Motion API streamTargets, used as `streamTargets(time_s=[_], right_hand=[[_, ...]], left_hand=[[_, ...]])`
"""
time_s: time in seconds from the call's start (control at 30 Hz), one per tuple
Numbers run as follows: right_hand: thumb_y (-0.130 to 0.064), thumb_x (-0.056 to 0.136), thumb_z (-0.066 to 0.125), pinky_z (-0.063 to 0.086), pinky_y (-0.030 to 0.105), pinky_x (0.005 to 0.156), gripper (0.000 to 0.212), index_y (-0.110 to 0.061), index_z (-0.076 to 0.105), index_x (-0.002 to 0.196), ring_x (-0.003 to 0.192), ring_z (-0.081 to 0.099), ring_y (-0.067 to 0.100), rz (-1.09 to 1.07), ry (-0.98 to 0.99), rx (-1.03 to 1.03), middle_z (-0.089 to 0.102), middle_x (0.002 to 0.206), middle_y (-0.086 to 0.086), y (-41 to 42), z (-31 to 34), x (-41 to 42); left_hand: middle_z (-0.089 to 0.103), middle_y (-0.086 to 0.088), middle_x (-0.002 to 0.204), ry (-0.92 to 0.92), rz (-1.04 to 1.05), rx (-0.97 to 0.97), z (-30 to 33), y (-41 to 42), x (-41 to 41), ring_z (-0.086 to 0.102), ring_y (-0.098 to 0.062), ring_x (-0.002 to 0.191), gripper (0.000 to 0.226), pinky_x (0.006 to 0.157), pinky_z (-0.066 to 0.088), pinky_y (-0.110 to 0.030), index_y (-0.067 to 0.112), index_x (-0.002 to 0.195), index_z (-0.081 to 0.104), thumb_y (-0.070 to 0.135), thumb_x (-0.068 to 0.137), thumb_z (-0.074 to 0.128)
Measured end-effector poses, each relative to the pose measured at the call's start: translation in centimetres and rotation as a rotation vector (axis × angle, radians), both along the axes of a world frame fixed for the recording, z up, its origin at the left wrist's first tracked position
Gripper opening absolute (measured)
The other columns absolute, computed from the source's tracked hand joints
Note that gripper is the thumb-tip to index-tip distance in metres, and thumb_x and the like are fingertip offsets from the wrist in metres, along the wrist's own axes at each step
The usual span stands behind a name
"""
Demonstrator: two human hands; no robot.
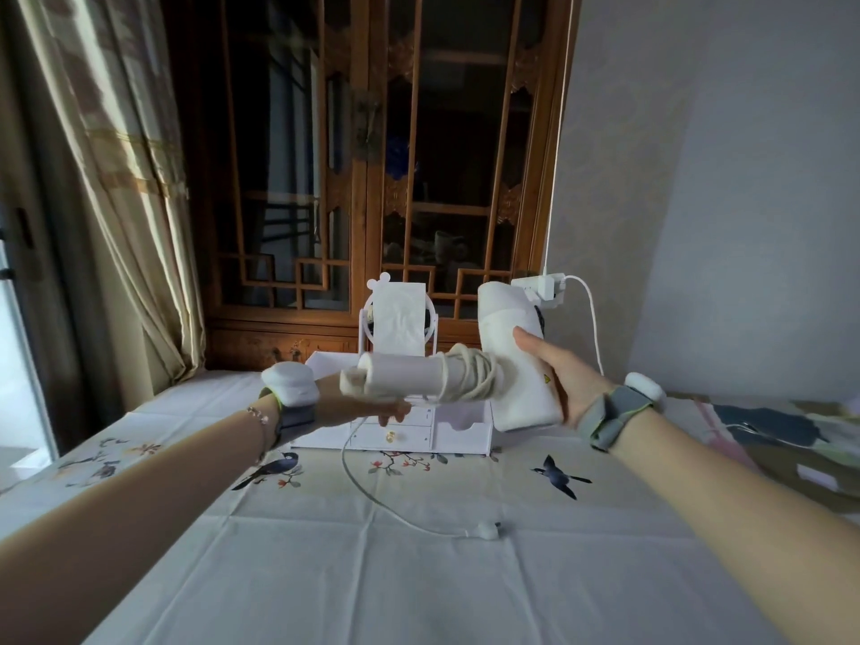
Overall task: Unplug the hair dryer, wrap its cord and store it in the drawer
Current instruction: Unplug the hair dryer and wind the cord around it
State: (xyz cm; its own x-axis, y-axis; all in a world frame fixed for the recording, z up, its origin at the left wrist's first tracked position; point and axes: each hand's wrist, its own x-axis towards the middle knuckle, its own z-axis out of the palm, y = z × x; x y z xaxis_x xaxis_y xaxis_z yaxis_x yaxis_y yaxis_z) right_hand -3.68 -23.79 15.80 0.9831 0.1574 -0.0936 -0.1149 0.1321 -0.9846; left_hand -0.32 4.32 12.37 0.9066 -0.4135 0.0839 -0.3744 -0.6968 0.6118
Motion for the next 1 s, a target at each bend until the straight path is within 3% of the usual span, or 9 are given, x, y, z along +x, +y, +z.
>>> streamTargets(time_s=[0.07, 0.17, 0.23, 0.33, 0.43, 0.57, 0.67, 0.83, 1.0], right_hand=[[-0.038, 0.081, 0.065, 0.051, 0.044, 0.087, 0.035, -0.012, 0.062, 0.104, 0.082, 0.064, 0.028, 0.047, -0.030, -0.116, 0.068, 0.090, 0.011, -0.1, 0.4, -0.5], [-0.031, 0.078, 0.071, 0.051, 0.043, 0.085, 0.034, -0.015, 0.057, 0.105, 0.083, 0.063, 0.027, 0.104, -0.060, -0.302, 0.067, 0.094, 0.011, 0.1, 0.4, -0.7], [-0.027, 0.084, 0.067, 0.052, 0.045, 0.087, 0.023, -0.020, 0.055, 0.103, 0.087, 0.064, 0.027, 0.108, -0.065, -0.377, 0.067, 0.098, 0.010, 0.3, 0.2, -0.7], [-0.031, 0.082, 0.072, 0.051, 0.049, 0.095, 0.044, -0.019, 0.053, 0.120, 0.100, 0.064, 0.028, 0.107, -0.099, -0.493, 0.067, 0.110, 0.010, 0.8, -0.2, -0.2], [-0.039, 0.078, 0.074, 0.049, 0.047, 0.099, 0.063, -0.019, 0.046, 0.130, 0.109, 0.062, 0.025, 0.080, -0.202, -0.728, 0.063, 0.120, 0.006, 1.5, 0.0, 0.1], [-0.049, 0.073, 0.074, 0.050, 0.043, 0.092, 0.067, -0.017, 0.043, 0.123, 0.104, 0.059, 0.023, -0.115, -0.315, -0.952, 0.058, 0.112, 0.001, 2.8, -0.6, 0.5], [-0.053, 0.072, 0.072, 0.053, 0.042, 0.086, 0.070, -0.016, 0.041, 0.123, 0.097, 0.060, 0.025, -0.255, -0.330, -0.941, 0.056, 0.109, 0.003, 3.1, -1.0, 0.8], [-0.053, 0.073, 0.070, 0.053, 0.042, 0.085, 0.072, -0.014, 0.040, 0.126, 0.091, 0.059, 0.026, -0.394, -0.300, -0.836, 0.055, 0.104, 0.003, 3.5, -0.9, 1.4], [-0.049, 0.072, 0.073, 0.052, 0.039, 0.085, 0.073, -0.011, 0.044, 0.127, 0.095, 0.061, 0.027, -0.475, -0.191, -0.491, 0.062, 0.114, 0.007, 3.3, -1.3, 2.0]], left_hand=[[0.064, 0.006, 0.095, -0.049, 0.000, 0.160, 0.6, 0.5, 0.2, 0.053, 0.002, 0.072, 0.020, 0.080, 0.046, -0.015, 0.011, 0.105, 0.068, 0.019, 0.088, 0.061], [0.064, 0.010, 0.082, -0.077, -0.054, 0.222, 1.6, 0.3, -0.4, 0.055, -0.004, 0.075, 0.010, 0.078, 0.044, -0.020, 0.031, 0.081, 0.066, 0.032, 0.089, 0.060], [0.064, 0.011, 0.083, -0.086, -0.057, 0.218, 2.0, 0.0, -0.6, 0.056, -0.005, 0.077, 0.008, 0.081, 0.047, -0.025, 0.032, 0.081, 0.066, 0.034, 0.087, 0.062], [0.063, 0.012, 0.082, -0.116, -0.025, 0.174, 2.3, -0.6, -0.3, 0.055, 0.000, 0.075, 0.017, 0.073, 0.043, -0.014, 0.017, 0.094, 0.071, 0.030, 0.087, 0.063], [0.067, 0.004, 0.087, -0.141, 0.003, 0.145, 2.8, -1.6, -0.6, 0.057, -0.008, 0.077, 0.023, 0.071, 0.043, -0.017, 0.013, 0.098, 0.072, 0.031, 0.088, 0.061], [0.063, 0.005, 0.074, -0.203, 0.056, 0.106, 3.0, -3.2, -1.2, 0.047, -0.006, 0.060, 0.025, 0.052, 0.034, -0.008, 0.014, 0.099, 0.073, 0.030, 0.092, 0.055], [0.054, 0.005, 0.063, -0.189, 0.074, 0.046, 2.7, -4.4, -1.7, 0.041, -0.008, 0.052, 0.026, 0.042, 0.031, -0.007, 0.011, 0.101, 0.072, 0.024, 0.094, 0.051], [0.051, 0.005, 0.058, -0.057, 0.093, 0.016, 3.1, -4.5, -1.9, 0.040, -0.009, 0.045, 0.030, 0.042, 0.036, -0.015, 0.007, 0.107, 0.070, 0.024, 0.096, 0.047], [0.059, 0.007, 0.058, 0.034, 0.012, -0.111, 2.5, -3.9, -2.4, 0.044, -0.002, 0.039, 0.036, 0.044, 0.040, -0.013, 0.001, 0.106, 0.069, 0.028, 0.095, 0.049]])
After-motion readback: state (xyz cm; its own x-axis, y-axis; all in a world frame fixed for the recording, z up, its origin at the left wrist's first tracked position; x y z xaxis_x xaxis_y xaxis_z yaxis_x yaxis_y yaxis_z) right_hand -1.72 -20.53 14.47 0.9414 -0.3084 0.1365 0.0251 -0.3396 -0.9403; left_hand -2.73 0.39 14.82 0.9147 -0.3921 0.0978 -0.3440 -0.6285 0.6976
